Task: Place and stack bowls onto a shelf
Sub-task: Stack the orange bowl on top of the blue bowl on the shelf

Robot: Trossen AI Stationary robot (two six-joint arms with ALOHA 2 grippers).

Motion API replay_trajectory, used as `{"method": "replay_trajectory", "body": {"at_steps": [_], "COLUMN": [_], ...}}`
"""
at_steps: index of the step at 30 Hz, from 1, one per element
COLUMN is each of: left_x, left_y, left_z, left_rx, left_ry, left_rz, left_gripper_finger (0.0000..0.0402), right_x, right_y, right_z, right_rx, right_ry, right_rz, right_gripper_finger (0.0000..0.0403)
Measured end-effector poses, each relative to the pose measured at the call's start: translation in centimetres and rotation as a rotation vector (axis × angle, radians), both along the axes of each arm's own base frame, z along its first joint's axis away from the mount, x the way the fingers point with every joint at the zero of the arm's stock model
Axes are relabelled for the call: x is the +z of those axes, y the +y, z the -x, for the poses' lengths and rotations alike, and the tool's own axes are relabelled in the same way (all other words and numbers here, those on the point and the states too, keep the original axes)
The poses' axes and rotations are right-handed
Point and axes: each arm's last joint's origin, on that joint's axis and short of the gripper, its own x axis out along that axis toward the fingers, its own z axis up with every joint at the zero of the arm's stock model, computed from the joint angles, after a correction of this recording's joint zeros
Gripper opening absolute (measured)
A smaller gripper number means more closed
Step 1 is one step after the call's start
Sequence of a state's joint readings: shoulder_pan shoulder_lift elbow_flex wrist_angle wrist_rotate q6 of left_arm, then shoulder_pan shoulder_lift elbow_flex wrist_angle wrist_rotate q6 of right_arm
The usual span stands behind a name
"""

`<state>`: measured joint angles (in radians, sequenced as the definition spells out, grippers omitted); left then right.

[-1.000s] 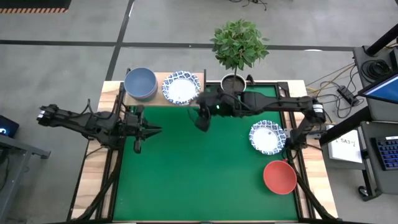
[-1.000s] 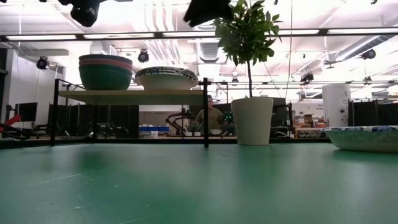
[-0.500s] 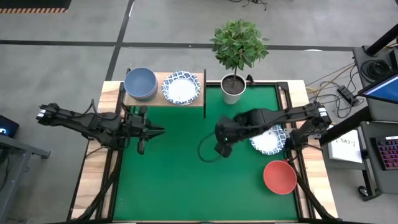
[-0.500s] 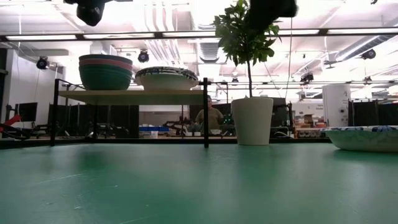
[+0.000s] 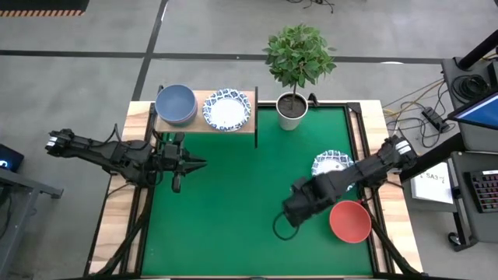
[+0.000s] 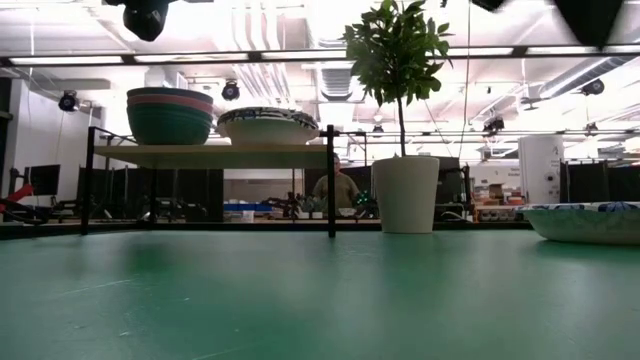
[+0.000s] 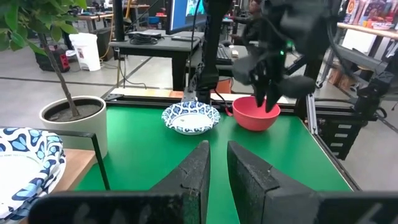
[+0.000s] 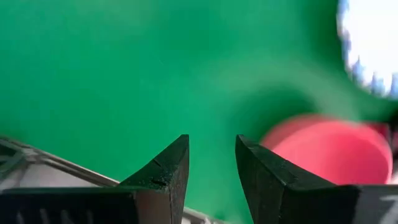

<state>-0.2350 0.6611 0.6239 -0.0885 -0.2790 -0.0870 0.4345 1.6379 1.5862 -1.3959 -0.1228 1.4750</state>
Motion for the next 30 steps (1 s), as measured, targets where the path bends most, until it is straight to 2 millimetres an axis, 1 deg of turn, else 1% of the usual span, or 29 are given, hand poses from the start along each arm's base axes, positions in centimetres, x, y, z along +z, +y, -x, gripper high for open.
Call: {"method": "replay_trajectory", "body": {"at_steps": [5, 12, 20, 30], "left_x": [-0.1, -0.1, -0.1, -0.1], "left_y": [0.0, 0.0, 0.0, 0.0], "left_z": [-0.1, -0.1, -0.1, -0.1], "left_rx": [0.000, 0.000, 0.000, 0.000], "left_ry": [0.005, 0.006, 0.007, 0.008], "left_rz": [-0.001, 0.002, 0.002, 0.002], "left_gripper_finger": [0.0038, 0.0038, 0.0038, 0.0038], "right_x": [-2.3, -4.9, -7.4, -10.2], "right_y": [2.0, 3.0, 3.0, 2.8], "right_z": [1.9, 3.7, 4.8, 5.1], "right_rx": [-0.101, -0.158, -0.159, -0.151], "right_ry": [0.131, 0.246, 0.303, 0.260], "right_rz": [0.006, 0.041, 0.059, 0.063], "right_gripper_finger": [0.0121, 0.0121, 0.0121, 0.0121]}}
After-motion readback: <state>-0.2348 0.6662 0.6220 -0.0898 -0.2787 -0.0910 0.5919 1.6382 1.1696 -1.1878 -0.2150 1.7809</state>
